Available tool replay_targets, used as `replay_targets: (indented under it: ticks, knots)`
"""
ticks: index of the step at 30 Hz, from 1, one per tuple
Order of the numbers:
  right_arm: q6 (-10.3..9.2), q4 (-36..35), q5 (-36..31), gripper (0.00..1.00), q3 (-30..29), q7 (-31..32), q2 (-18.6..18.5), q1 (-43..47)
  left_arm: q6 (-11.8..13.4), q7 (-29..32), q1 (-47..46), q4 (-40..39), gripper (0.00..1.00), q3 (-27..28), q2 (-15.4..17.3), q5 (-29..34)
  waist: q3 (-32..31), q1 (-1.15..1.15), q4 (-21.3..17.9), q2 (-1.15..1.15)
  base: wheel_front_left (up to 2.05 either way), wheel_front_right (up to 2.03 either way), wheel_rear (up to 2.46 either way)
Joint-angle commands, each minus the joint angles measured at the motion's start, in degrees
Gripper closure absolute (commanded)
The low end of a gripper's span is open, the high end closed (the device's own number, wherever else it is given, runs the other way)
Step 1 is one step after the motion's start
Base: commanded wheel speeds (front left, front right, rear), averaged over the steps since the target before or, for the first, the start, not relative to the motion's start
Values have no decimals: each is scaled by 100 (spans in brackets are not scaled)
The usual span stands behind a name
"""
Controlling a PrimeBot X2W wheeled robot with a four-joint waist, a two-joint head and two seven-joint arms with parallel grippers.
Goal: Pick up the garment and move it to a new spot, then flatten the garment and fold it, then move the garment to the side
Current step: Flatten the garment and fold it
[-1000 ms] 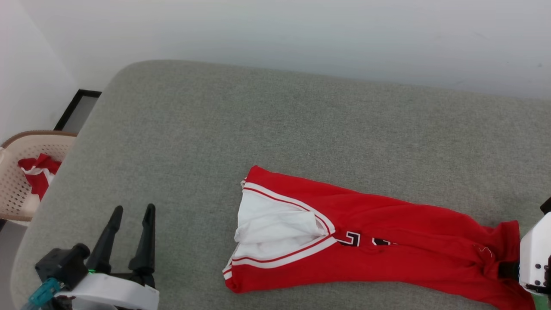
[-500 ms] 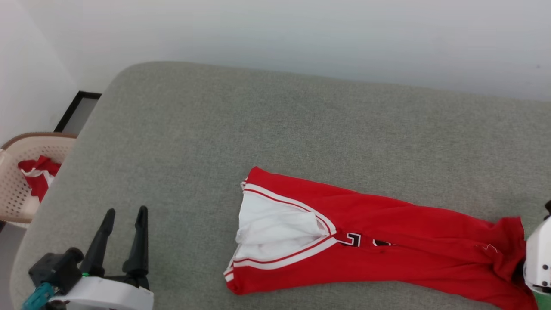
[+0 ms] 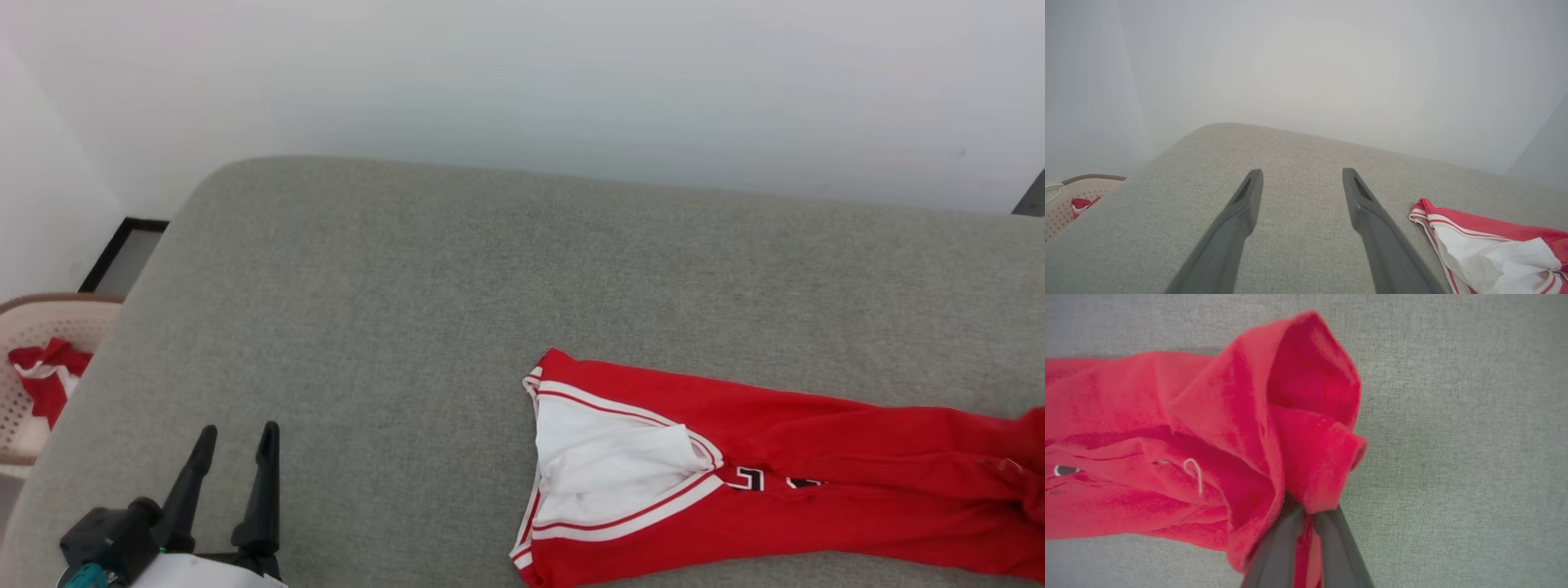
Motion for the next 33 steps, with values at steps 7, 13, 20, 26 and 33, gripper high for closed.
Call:
replay_targets:
  ticks: [7,13,20,26,33]
  knots:
    - [-8,-721,565,100,395,74,195,22,15,-22,163,-41,0,60,-31,48,-221,0,-114,0,0,0,0]
    - [-7,-1737,1000,100,832,211,492,143,-6,-22,219,-41,0,55,-84,13,-321,0,-64,0,0,0,0]
    - [-7,-2178,1038,100,1401,140,943,-36,-46,3,25,23,0,-97,-154,18,-347,0,190,0,0,0,0]
    - [-7,-1939,965,100,1872,-67,1429,-314,-100,52,-207,133,0,-285,-245,35,-299,0,500,0,0,0,0]
    - [-7,-1373,907,100,2339,-357,1804,-672,-171,41,-496,313,0,-460,-335,51,-212,0,833,0,0,0,0]
